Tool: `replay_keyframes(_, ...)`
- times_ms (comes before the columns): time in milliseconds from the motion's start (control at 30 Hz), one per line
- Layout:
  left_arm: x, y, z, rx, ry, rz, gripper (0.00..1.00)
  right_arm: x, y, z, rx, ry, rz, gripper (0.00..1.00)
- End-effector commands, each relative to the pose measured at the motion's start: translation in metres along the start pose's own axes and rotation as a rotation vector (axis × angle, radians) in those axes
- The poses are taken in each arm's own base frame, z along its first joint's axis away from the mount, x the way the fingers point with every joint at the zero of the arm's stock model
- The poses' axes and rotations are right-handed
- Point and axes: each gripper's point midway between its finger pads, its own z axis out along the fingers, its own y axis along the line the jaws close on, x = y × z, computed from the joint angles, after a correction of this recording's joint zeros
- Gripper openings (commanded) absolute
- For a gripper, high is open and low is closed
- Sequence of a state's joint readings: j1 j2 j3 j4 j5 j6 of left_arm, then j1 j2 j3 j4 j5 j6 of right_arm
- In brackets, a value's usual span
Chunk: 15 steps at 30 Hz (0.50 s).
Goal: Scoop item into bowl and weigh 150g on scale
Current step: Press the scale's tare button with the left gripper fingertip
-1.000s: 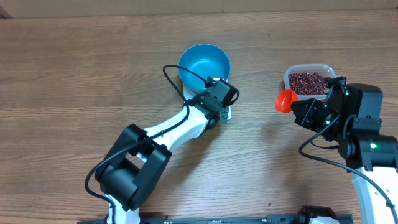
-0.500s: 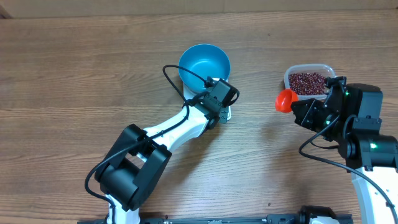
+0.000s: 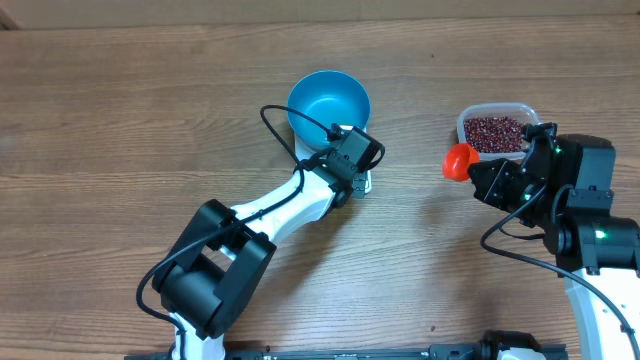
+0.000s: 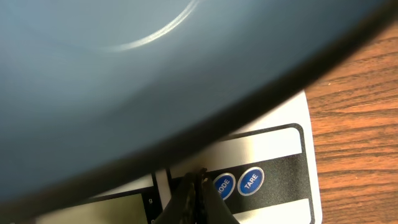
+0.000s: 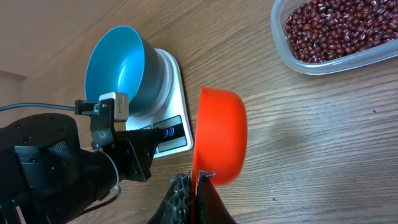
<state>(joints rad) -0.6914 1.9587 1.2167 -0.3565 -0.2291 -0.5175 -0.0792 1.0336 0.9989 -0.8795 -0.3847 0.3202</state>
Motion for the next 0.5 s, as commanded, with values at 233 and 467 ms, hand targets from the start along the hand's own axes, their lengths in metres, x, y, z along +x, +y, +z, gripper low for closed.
replay_keyframes(233,0.017,0.014,0.016,-0.038,0.067,-0.015,0.05,-0.008,0.001,-0.005,0.005,-0.028,-0.008,0.04)
replay_keyframes(467,0.016,0.011,0.021,-0.019,0.061,-0.021,0.04,-0.008,0.000,-0.005,0.009,-0.029,-0.008,0.04)
